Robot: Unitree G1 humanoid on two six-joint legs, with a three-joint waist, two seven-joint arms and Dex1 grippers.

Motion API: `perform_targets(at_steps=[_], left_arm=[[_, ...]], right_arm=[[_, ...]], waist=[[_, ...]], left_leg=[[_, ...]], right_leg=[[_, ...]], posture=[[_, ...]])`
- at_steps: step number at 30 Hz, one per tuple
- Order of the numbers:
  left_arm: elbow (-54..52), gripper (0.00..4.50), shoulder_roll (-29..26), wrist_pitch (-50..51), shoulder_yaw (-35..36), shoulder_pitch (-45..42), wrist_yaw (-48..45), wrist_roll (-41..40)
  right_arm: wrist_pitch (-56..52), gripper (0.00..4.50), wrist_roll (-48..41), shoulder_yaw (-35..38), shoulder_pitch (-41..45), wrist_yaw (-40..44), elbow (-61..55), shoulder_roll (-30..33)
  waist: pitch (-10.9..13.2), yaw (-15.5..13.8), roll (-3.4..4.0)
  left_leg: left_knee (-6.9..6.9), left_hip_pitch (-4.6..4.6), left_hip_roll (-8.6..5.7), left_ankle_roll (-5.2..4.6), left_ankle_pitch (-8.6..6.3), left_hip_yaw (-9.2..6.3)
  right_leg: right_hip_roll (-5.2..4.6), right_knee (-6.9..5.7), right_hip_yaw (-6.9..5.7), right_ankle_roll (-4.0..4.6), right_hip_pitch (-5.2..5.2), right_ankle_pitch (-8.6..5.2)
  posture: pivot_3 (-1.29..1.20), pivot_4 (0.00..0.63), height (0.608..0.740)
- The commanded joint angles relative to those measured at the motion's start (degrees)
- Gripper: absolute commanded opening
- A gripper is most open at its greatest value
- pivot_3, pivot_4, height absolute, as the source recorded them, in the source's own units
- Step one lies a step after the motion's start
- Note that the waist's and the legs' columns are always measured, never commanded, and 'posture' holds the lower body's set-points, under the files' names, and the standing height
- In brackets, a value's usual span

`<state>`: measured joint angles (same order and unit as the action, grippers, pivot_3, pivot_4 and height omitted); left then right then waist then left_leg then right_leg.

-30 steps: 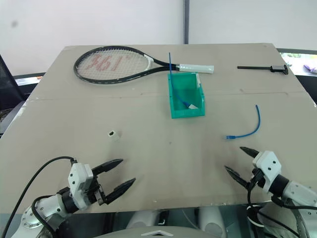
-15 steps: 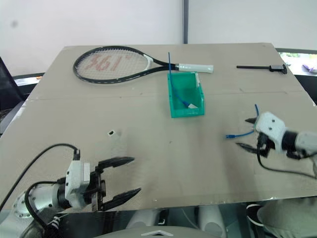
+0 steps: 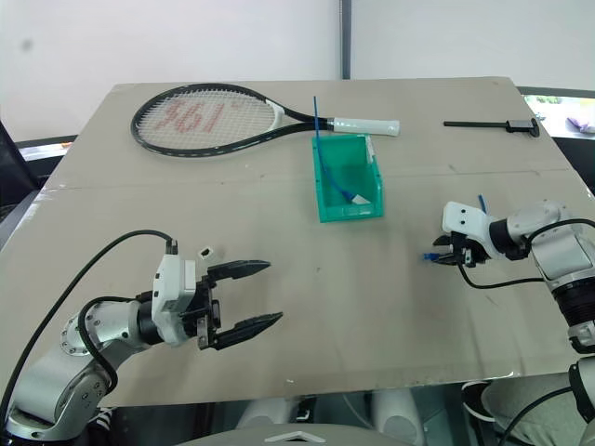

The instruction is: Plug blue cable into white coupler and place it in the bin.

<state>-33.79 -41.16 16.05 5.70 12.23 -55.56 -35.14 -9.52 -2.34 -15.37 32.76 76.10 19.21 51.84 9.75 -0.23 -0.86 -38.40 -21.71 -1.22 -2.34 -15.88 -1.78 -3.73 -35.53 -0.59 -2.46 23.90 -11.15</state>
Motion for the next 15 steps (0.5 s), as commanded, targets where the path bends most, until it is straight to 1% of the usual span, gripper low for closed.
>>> perform_targets(at_steps=[1, 2, 7, 11, 13, 15], left_arm=[[-3.4, 4.5, 0.2, -0.3, 0.4, 1.5, 0.7, -0.1], [-3.7, 4.5, 0.2, -0.4, 0.3, 1.9, 0.8, 0.0], [-4.7, 4.5, 0.6, 0.2, 0.7, 4.3, 3.0, 0.4], [-2.8, 4.5, 0.2, -1.3, 0.7, 6.0, 2.9, 3.1], [-1.4, 4.5, 0.0, -2.2, 0.8, 5.7, 2.5, 4.5], [1.0, 4.5, -0.5, -2.6, 1.1, 4.6, 1.9, 5.8]], right_arm=[[0.4, 0.03, 1.2, 0.1, 0.2, 0.2, 0.0, -0.4], [0.5, 0.03, 1.2, 0.2, 0.2, 0.2, -0.3, -0.5], [-5.7, 0.03, -1.5, 0.2, -0.5, -0.2, -9.9, -3.4], [-13.4, 0.03, -0.4, -4.6, 0.7, -2.4, -19.4, -10.3], [-15.0, 0.03, 1.3, -7.4, 2.0, -3.5, -20.9, -13.3], [-15.2, 0.03, 4.8, -12.0, 4.7, -5.7, -19.6, -18.2]], waist=[[0.0, 0.0, 0.0], [0.0, 0.0, 0.0], [0.0, 0.3, 0.0], [0.0, 0.7, 0.03], [0.0, 0.7, 0.04], [0.0, 0.7, 0.05]], left_leg=[[-0.03, 0.01, 0.0, 0.0, 0.0, 0.0], [-0.05, 0.04, 0.0, 0.0, 0.01, 0.01], [-0.07, 0.09, 0.09, 0.01, 0.02, -0.01], [0.0, 0.02, 0.12, 0.02, 0.02, -0.04], [0.01, -0.02, 0.11, 0.03, 0.02, -0.05], [0.0, -0.06, 0.08, 0.03, 0.02, -0.06]], right_leg=[[0.0, -0.05, 0.0, 0.01, 0.0, 0.03], [0.0, -0.09, 0.01, 0.01, -0.01, 0.06], [0.08, -0.23, 0.0, 0.04, 0.01, 0.09], [0.11, -0.23, -0.01, 0.08, 0.11, 0.11], [0.1, -0.22, -0.02, 0.08, 0.15, 0.1], [0.08, -0.22, -0.02, 0.08, 0.18, 0.1]], posture=[[0.0, 0.15, 0.74], [0.0, 0.15, 0.74], [0.0, 0.15, 0.74], [0.0, 0.15, 0.74], [0.0, 0.15, 0.74], [0.0, 0.15, 0.74]])
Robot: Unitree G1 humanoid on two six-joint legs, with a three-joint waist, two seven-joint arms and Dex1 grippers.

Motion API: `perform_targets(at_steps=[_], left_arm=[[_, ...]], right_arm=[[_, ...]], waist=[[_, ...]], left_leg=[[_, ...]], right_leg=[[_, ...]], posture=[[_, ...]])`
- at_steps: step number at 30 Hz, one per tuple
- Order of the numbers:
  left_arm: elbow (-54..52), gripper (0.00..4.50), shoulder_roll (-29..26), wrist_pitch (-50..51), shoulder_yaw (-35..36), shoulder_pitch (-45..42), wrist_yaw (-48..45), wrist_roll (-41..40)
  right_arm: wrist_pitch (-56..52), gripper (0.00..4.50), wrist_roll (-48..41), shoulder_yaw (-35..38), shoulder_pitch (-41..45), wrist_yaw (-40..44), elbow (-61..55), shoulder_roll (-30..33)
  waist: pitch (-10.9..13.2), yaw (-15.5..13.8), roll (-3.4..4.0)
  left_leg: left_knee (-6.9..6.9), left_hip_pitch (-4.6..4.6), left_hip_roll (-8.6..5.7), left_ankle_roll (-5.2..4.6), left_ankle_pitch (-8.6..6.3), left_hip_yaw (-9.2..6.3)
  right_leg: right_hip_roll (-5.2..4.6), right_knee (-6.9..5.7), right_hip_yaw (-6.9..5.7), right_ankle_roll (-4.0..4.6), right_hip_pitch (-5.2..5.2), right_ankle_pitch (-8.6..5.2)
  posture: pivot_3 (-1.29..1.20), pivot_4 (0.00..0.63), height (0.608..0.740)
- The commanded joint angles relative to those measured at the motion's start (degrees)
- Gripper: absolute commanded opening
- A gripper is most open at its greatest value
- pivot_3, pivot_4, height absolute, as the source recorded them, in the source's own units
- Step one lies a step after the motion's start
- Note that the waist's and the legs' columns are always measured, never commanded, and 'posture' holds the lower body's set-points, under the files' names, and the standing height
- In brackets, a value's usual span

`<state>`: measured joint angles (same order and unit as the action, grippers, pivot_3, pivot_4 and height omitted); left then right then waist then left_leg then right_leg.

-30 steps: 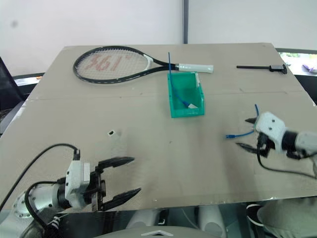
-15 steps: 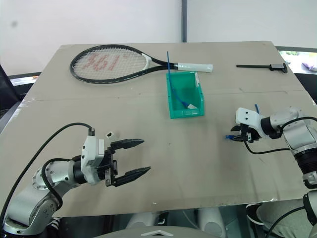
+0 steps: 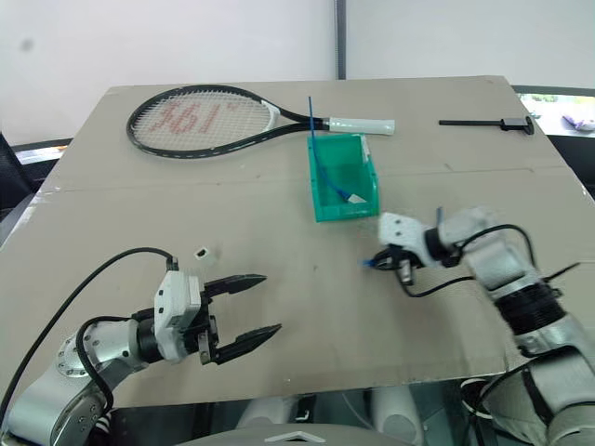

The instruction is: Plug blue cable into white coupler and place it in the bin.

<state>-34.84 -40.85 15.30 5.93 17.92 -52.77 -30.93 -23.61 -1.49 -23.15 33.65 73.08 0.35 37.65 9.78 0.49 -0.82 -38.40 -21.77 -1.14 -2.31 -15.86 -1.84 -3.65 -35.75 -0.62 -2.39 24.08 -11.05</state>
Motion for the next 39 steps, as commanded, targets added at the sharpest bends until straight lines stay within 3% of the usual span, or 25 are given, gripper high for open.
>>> perform_targets(at_steps=[1, 3, 5, 6, 8, 12, 14, 18, 22, 31, 34, 35, 38, 39], left_arm=[[2.9, 4.5, -1.1, -2.0, 0.9, -1.7, -1.1, 2.1], [4.3, 4.5, -1.3, -2.1, 0.8, -2.8, -1.5, 2.7], [5.1, 4.5, -1.7, -2.1, 0.5, -3.6, -1.4, 4.1], [5.3, 4.5, -2.1, -1.9, 0.1, -3.9, -1.3, 4.9], [5.5, 4.5, -2.6, -0.9, -0.9, -5.0, -0.4, 6.8], [7.0, 4.5, -3.5, 3.6, -4.0, -11.1, -0.5, 7.5], [8.5, 4.5, -3.4, 4.6, -6.4, -15.0, -1.2, 8.4], [13.2, 4.5, -1.3, 6.5, -11.8, -23.7, -0.8, 11.3], [18.6, 4.5, 0.7, 5.4, -16.7, -30.2, -2.4, 14.6], [30.9, 4.5, 5.4, 0.4, -22.7, -38.3, -4.4, 20.6], [37.0, 3.61, 8.6, -4.3, -25.3, -41.2, -4.9, 23.5], [38.4, 2.96, 9.5, -5.3, -25.7, -41.8, -5.2, 23.8], [41.0, 2.11, 11.8, -6.7, -26.3, -43.2, -5.9, 24.4], [41.7, 1.52, 12.3, -7.0, -26.4, -43.6, -6.0, 24.7]], right_arm=[[-0.3, 0.03, 6.3, -6.3, 5.1, -3.9, 0.6, -5.6], [2.6, 0.03, 8.1, -8.4, 6.7, -4.1, 3.8, -7.6], [4.5, 0.84, 8.2, -8.4, 7.3, -4.7, 6.3, -9.3], [5.6, 0.97, 8.5, -8.4, 7.3, -5.0, 7.0, -9.5], [6.6, 1.95, 7.8, -6.9, 6.8, -5.2, 7.0, -9.2], [7.5, 3.83, -0.5, 3.5, 1.4, -5.1, -2.2, -5.7], [6.3, 4.48, -5.4, 9.0, -3.3, -4.8, -7.7, -3.3], [3.7, 4.48, -13.3, 19.2, -15.0, -6.6, -18.2, 0.2], [5.0, 4.48, -15.7, 28.7, -29.4, -11.2, -27.1, 1.7], [6.7, 4.48, -16.0, 37.8, -48.8, -20.4, -37.5, -0.1], [6.5, 4.5, -15.3, 38.0, -52.3, -23.3, -39.4, -0.9], [6.4, 4.5, -15.2, 37.7, -52.8, -24.0, -39.8, -1.0], [6.5, 4.5, -14.8, 37.0, -53.8, -25.5, -40.6, -1.1], [6.5, 4.5, -14.7, 36.8, -54.1, -26.0, -40.8, -1.1]], waist=[[0.0, 0.1, 0.0], [0.0, 0.2, -0.04], [-0.1, 0.1, -0.09], [-0.1, 0.1, -0.11], [-0.1, 0.2, -0.12], [0.0, -0.6, -0.08], [0.0, -1.0, -0.03], [0.0, -1.6, -0.03], [0.0, -1.4, -0.06], [0.0, -1.0, -0.11], [0.0, -1.4, -0.16], [0.0, -1.4, -0.16], [0.0, -1.4, -0.16], [0.0, -1.4, -0.16]], left_leg=[[-0.01, 0.01, -0.03, 0.0, 0.0, 0.01], [-0.02, 0.02, -0.04, 0.02, 0.01, 0.01], [-0.02, 0.05, -0.05, 0.03, 0.02, -0.02], [-0.02, 0.05, -0.05, 0.03, 0.02, -0.02], [0.0, 0.05, -0.05, 0.05, 0.03, -0.02], [0.02, -0.03, -0.1, 0.06, 0.03, -0.16], [0.02, -0.09, -0.13, 0.06, 0.03, -0.14], [0.02, -0.16, -0.15, 0.05, 0.03, -0.15], [0.01, -0.16, -0.16, 0.04, 0.02, -0.15], [-0.04, 0.0, -0.08, 0.03, 0.03, -0.01], [-0.08, 0.0, -0.09, 0.02, 0.03, 0.03], [-0.09, 0.0, -0.1, 0.03, 0.03, 0.02], [-0.1, 0.0, -0.12, 0.02, 0.03, 0.01], [-0.1, -0.02, -0.13, 0.02, 0.03, 0.0]], right_leg=[[-0.02, 0.0, 0.0, 0.0, 0.0, 0.0], [0.0, -0.01, -0.01, -0.01, 0.0, 0.0], [-0.01, -0.02, -0.03, -0.01, -0.02, 0.0], [-0.01, -0.02, -0.03, 0.0, -0.03, 0.01], [0.0, -0.02, -0.03, 0.01, -0.02, 0.01], [-0.02, -0.01, -0.1, -0.06, -0.01, 0.05], [-0.04, 0.0, -0.06, -0.14, 0.04, 0.1], [-0.06, 0.03, -0.08, -0.21, 0.08, 0.13], [-0.03, 0.01, -0.09, -0.24, 0.06, 0.13], [0.05, -0.1, 0.04, -0.48, 0.01, -0.02], [0.03, -0.1, 0.08, -0.38, 0.0, -0.08], [0.03, -0.09, 0.06, -0.38, -0.03, -0.08], [-0.01, -0.08, 0.07, -0.37, -0.05, -0.05], [-0.01, -0.07, 0.06, -0.39, -0.05, -0.03]], posture=[[0.0, 0.15, 0.74], [0.0, 0.15, 0.74], [0.0, 0.15, 0.74], [0.0, 0.15, 0.74], [0.0, 0.15, 0.74], [0.0, 0.15, 0.74], [0.0, 0.15, 0.74], [0.0, 0.15, 0.74], [0.0, 0.15, 0.74], [0.0, 0.15, 0.74], [0.0, 0.15, 0.74], [0.0, 0.15, 0.74], [0.0, 0.15, 0.74], [0.0, 0.15, 0.74]])
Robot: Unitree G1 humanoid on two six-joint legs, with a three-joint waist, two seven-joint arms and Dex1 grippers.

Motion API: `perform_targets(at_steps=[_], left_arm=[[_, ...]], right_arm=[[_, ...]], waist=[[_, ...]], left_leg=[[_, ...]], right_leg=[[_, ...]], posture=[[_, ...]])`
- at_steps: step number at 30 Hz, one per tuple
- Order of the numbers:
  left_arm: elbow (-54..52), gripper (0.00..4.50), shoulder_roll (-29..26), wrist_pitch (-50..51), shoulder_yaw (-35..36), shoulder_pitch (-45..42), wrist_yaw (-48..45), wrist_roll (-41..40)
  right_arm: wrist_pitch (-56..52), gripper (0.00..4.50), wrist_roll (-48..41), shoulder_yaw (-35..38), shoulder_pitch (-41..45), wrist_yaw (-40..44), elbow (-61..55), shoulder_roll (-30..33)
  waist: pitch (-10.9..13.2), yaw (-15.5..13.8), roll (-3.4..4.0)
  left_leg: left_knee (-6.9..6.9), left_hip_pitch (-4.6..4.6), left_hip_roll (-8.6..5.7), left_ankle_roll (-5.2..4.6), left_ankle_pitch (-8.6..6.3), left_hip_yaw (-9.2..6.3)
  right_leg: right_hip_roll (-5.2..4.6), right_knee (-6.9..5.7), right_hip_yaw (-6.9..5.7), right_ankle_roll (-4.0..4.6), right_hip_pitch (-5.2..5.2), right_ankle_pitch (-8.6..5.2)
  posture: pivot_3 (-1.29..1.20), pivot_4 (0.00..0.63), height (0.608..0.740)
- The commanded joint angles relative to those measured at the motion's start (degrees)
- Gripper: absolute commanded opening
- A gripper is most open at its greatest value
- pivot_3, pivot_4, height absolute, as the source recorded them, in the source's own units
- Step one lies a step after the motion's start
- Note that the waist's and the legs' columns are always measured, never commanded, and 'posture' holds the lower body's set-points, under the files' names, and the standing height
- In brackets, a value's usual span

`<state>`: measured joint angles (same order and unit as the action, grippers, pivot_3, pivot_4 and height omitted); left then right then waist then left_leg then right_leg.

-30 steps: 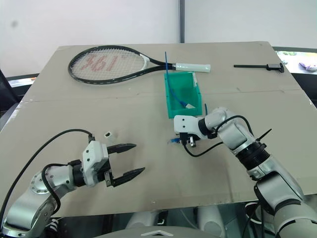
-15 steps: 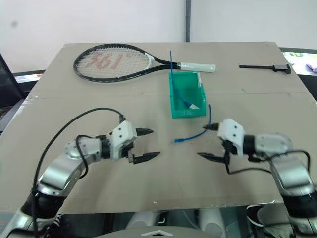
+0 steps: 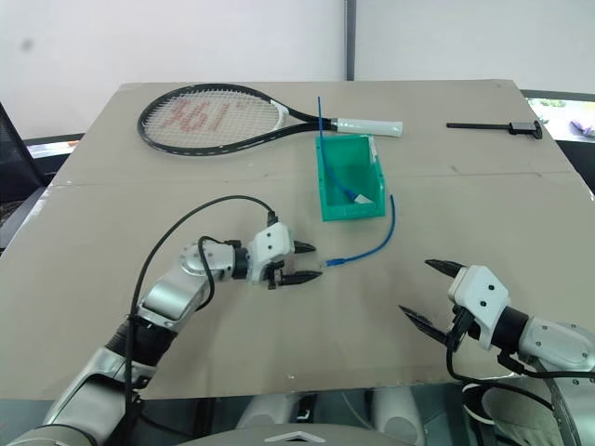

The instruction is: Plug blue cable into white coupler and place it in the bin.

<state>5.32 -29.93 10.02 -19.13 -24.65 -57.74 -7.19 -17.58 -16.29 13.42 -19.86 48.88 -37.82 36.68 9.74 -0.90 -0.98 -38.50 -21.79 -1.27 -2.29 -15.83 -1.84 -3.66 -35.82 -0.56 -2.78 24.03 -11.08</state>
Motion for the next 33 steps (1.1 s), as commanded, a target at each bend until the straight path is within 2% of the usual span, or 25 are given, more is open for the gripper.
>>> perform_targets(at_steps=[1, 2, 3, 4, 9, 12, 18, 23, 25, 27, 33], left_arm=[[2.3, 1.12, 1.9, -2.1, -1.5, -1.4, -1.2, 1.3], [2.8, 0.9, 2.3, -2.5, -1.5, -1.6, -1.4, 1.4], [3.3, 0.36, 2.6, -2.6, -1.6, -1.8, -1.6, 1.4], [3.6, 0.02, 2.9, -2.6, -1.5, -2.0, -1.7, 1.5], [3.4, 0.02, 3.3, -3.0, -1.1, -2.5, -2.6, 1.3], [-0.2, 0.02, 3.4, -3.1, 0.5, -1.8, -3.5, -1.5], [-7.1, 0.02, 4.3, -9.5, 5.3, -0.4, -4.5, -6.8], [-7.0, 0.02, 5.9, -18.4, 7.5, -1.6, -3.4, -6.0], [-6.6, 0.0, 6.5, -21.1, 7.7, -1.8, -2.9, -5.6], [-5.9, 0.0, 6.6, -23.1, 7.7, -1.9, -2.4, -4.8], [-4.8, 0.0, 6.3, -25.5, 7.6, -2.3, -2.7, -4.2]], right_arm=[[0.4, 4.5, 0.1, 0.2, -0.7, -2.2, -2.8, -0.1], [0.3, 4.5, 0.1, 0.1, -0.8, -2.6, -2.9, -0.1], [0.2, 4.5, 0.0, 0.1, -0.7, -2.9, -2.9, -0.1], [0.2, 4.5, 0.0, 0.0, -0.7, -3.2, -3.0, 0.0], [-0.4, 4.5, 0.3, -1.3, 0.2, -4.7, -2.8, 0.3], [-6.8, 4.5, -3.4, -2.5, 2.2, -7.4, -3.3, -1.2], [-28.8, 4.5, -24.2, -1.4, 6.0, -20.2, -5.5, -12.1], [-34.0, 4.5, -39.2, -0.1, 10.2, -31.1, -6.6, -20.2], [-34.2, 3.52, -44.2, 0.0, 12.5, -35.2, -6.4, -22.4], [-33.5, 2.75, -47.7, -0.1, 15.1, -39.2, -5.5, -24.2], [-31.7, 2.75, -52.2, -3.1, 21.4, -45.1, -2.9, -26.2]], waist=[[0.0, 0.0, 0.0], [0.0, 0.0, 0.0], [0.0, 0.0, 0.0], [0.0, 0.0, 0.0], [0.0, 0.0, -0.01], [0.0, 0.1, -0.01], [0.0, 0.1, -0.01], [0.0, 0.1, 0.01], [0.0, 0.1, 0.01], [0.0, 0.1, 0.02], [0.0, 0.2, 0.02]], left_leg=[[0.0, 0.0, -0.02, 0.0, 0.0, 0.0], [0.0, 0.0, -0.02, 0.0, 0.0, 0.0], [0.0, 0.01, -0.02, 0.0, 0.0, 0.0], [0.0, 0.01, -0.02, 0.0, 0.0, -0.01], [0.0, 0.04, -0.01, -0.01, 0.0, -0.04], [-0.01, 0.03, -0.01, -0.01, 0.0, -0.04], [0.01, -0.03, 0.07, 0.0, 0.0, -0.2], [0.01, -0.02, 0.0, 0.0, 0.0, -0.15], [-0.02, -0.01, -0.02, -0.01, 0.0, -0.12], [-0.02, -0.01, -0.03, -0.01, 0.0, -0.12], [0.01, -0.01, -0.02, -0.01, 0.0, -0.13]], right_leg=[[-0.02, 0.0, 0.0, 0.01, -0.01, 0.0], [-0.01, 0.0, 0.0, 0.01, -0.01, 0.01], [-0.01, 0.0, 0.0, 0.01, -0.01, 0.0], [-0.01, 0.0, 0.0, 0.0, -0.01, 0.0], [-0.01, -0.01, -0.02, 0.0, -0.05, -0.03], [-0.01, -0.01, -0.03, 0.03, -0.05, -0.04], [-0.05, 0.0, -0.1, 0.24, -0.03, 0.09], [-0.14, 0.0, -0.08, 0.33, -0.04, 0.04], [-0.12, 0.0, -0.07, 0.3, -0.04, 0.05], [-0.08, 0.0, -0.08, 0.19, -0.04, 0.12], [0.02, -0.01, -0.08, 0.12, -0.03, 0.16]], posture=[[0.0, 0.15, 0.74], [0.0, 0.15, 0.74], [0.0, 0.15, 0.74], [0.0, 0.15, 0.74], [0.0, 0.15, 0.74], [0.0, 0.15, 0.74], [0.0, 0.15, 0.74], [0.0, 0.15, 0.74], [0.0, 0.15, 0.74], [0.0, 0.15, 0.74], [0.0, 0.15, 0.74]])
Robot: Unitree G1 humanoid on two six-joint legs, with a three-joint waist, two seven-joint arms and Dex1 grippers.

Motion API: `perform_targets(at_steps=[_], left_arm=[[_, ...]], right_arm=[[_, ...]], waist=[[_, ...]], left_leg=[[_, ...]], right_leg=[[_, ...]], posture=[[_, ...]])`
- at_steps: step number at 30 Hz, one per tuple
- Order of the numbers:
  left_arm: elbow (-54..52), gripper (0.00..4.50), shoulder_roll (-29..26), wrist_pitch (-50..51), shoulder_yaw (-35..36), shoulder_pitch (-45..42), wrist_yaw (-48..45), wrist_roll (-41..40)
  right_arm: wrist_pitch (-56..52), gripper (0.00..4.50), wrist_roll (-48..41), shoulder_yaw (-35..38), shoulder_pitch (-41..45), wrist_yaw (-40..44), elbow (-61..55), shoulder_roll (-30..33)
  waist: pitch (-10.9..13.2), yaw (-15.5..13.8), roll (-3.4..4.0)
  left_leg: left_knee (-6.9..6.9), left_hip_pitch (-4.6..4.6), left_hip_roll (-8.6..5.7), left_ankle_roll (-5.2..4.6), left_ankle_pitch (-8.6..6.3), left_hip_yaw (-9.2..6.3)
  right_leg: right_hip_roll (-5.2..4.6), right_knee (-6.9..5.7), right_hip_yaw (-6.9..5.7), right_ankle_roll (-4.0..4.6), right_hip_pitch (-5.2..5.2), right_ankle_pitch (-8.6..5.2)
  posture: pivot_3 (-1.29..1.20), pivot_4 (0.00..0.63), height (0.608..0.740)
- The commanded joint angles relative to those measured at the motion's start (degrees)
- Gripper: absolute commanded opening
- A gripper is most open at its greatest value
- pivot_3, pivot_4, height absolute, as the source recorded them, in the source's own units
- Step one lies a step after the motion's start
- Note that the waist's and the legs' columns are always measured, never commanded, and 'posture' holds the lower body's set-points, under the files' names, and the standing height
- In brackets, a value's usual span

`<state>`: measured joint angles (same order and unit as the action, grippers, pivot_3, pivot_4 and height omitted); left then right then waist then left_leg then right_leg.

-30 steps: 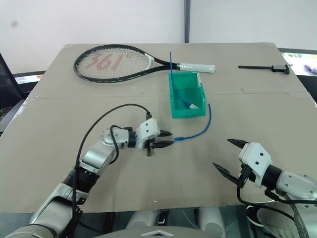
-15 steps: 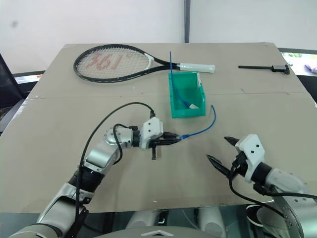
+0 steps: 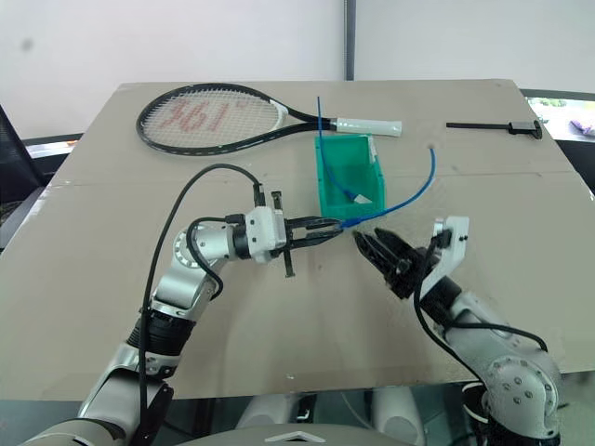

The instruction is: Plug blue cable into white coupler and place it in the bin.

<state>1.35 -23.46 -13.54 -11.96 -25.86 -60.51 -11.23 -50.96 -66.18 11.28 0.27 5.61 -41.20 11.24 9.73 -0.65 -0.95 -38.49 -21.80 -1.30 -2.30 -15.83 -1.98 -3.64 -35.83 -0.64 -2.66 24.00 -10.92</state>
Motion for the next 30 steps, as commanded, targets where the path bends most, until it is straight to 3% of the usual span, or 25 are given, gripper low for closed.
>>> perform_targets(at_steps=[1, 7, 8, 9, 11, 13, 18, 22, 25, 29, 30], left_arm=[[-0.7, 0.0, -0.2, -2.3, 0.3, -1.0, 0.1, 0.0], [-1.9, 0.0, 0.5, -1.3, -0.2, -1.5, 1.3, 0.7], [-2.1, 0.0, 0.6, -1.3, -0.2, -1.5, 1.4, 0.7], [-2.2, 0.0, 0.5, -1.2, -0.2, -1.4, 1.5, 0.8], [-2.7, 0.0, 0.5, -1.2, -0.2, -1.3, 1.7, 0.8], [-3.1, 0.0, 0.4, -1.1, -0.2, -1.0, 1.9, 0.9], [-3.5, 0.0, -0.4, -1.3, -0.1, -0.3, 2.0, 0.9], [-6.2, 0.0, -2.1, 4.7, 0.6, 1.8, -0.3, -4.2], [-7.6, 1.31, -2.7, 7.7, 2.4, 2.6, 2.2, -5.0], [-11.8, 3.21, -10.3, 21.9, 11.7, 11.0, 4.1, -12.8], [-12.4, 3.21, -11.8, 24.7, 14.6, 13.2, 5.3, -14.4]], right_arm=[[2.3, 2.75, -2.6, -1.2, 2.0, -2.3, 1.0, -1.1], [3.4, 2.75, -2.2, -4.3, 4.8, -2.9, 3.9, -1.2], [3.6, 2.18, -2.0, -4.7, 5.0, -2.8, 4.2, -1.0], [3.8, 1.95, -1.8, -5.1, 5.1, -2.7, 4.4, -0.9], [4.1, 0.77, -2.0, -5.5, 5.4, -2.5, 4.8, -0.8], [4.3, 0.17, -2.1, -5.8, 5.6, -2.3, 5.0, -0.3], [5.2, 0.17, -2.4, -6.1, 6.1, -1.9, 5.6, 0.3], [5.6, 0.17, -3.0, -6.1, 6.3, -1.6, 5.8, 0.6], [5.5, 0.0, -3.0, -6.6, 6.3, -1.1, 5.8, 1.4], [5.5, 0.0, -2.1, -7.2, 6.8, 1.1, 7.3, 3.2], [5.5, 0.0, -1.6, -7.4, 6.9, 1.9, 7.6, 3.8]], waist=[[0.0, 0.0, 0.0], [0.0, 0.0, 0.0], [0.0, 0.0, 0.0], [0.0, 0.1, 0.0], [0.0, 0.1, 0.0], [0.0, 0.1, 0.0], [0.0, 0.1, 0.0], [0.0, 0.4, 0.01], [0.0, 0.6, 0.01], [0.0, 2.1, 0.02], [0.0, 2.4, 0.03]], left_leg=[[0.0, 0.0, 0.0, 0.0, 0.0, -0.01], [0.0, 0.01, -0.01, -0.01, 0.0, 0.02], [0.0, 0.01, 0.0, -0.01, 0.0, 0.01], [0.0, 0.01, 0.0, -0.01, 0.0, 0.0], [0.0, 0.01, 0.0, -0.01, 0.0, 0.0], [0.0, 0.01, 0.0, -0.01, 0.0, 0.01], [0.0, 0.01, 0.01, -0.01, 0.0, 0.01], [0.01, 0.01, 0.02, -0.01, 0.0, 0.0], [0.01, 0.01, 0.03, -0.01, 0.0, -0.01], [0.06, 0.05, 0.06, -0.01, 0.0, 0.03], [0.11, 0.07, 0.13, -0.01, 0.0, 0.06]], right_leg=[[0.0, 0.0, 0.0, 0.0, 0.0, 0.0], [0.02, 0.0, 0.02, 0.0, 0.0, 0.0], [0.03, -0.01, 0.01, 0.0, 0.0, 0.0], [0.04, -0.01, 0.01, 0.0, 0.0, 0.0], [0.04, -0.02, 0.01, 0.0, 0.0, 0.0], [0.04, -0.02, 0.02, 0.0, 0.0, 0.0], [0.04, -0.01, 0.02, 0.0, 0.0, 0.0], [0.04, -0.01, 0.02, 0.0, 0.0, 0.0], [0.04, -0.01, 0.01, -0.01, 0.0, 0.0], [0.05, -0.01, 0.06, -0.01, 0.01, -0.01], [0.11, -0.02, 0.11, -0.01, 0.07, -0.01]], posture=[[0.0, 0.15, 0.74], [0.0, 0.15, 0.74], [0.0, 0.15, 0.74], [0.0, 0.15, 0.74], [0.0, 0.15, 0.74], [0.0, 0.15, 0.74], [0.0, 0.15, 0.74], [0.0, 0.15, 0.74], [0.0, 0.15, 0.74], [0.0, 0.15, 0.74], [0.0, 0.15, 0.74]])
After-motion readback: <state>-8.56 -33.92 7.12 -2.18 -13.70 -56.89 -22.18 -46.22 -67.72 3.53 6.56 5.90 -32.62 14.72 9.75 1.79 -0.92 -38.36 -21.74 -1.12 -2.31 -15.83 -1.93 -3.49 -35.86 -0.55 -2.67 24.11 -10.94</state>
